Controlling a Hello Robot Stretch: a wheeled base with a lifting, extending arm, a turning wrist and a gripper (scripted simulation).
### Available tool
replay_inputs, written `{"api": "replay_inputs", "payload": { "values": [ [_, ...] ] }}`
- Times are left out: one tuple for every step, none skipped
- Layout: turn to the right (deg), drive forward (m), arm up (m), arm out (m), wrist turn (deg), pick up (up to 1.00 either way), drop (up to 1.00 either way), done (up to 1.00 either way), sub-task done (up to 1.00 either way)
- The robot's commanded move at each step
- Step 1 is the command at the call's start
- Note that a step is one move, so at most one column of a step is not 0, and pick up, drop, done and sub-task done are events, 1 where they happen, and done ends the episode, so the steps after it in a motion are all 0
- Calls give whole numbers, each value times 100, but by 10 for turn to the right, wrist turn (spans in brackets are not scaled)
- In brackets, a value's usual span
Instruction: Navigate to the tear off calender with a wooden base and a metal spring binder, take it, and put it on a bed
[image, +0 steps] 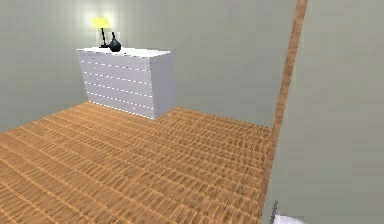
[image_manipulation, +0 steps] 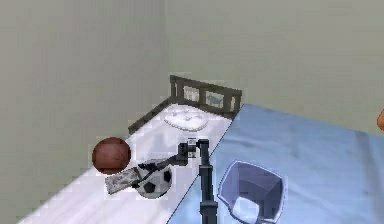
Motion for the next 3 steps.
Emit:
{"api": "replay_inputs", "payload": {
  "values": [
    [0, 0, -32, 0, 0, 0, 0, 0, 0],
    [0, 0, 0, 0, 0, 0, 100, 0, 0],
    [0, 0, 10, 0, 0, 0, 0, 0, 0]
  ]
}}
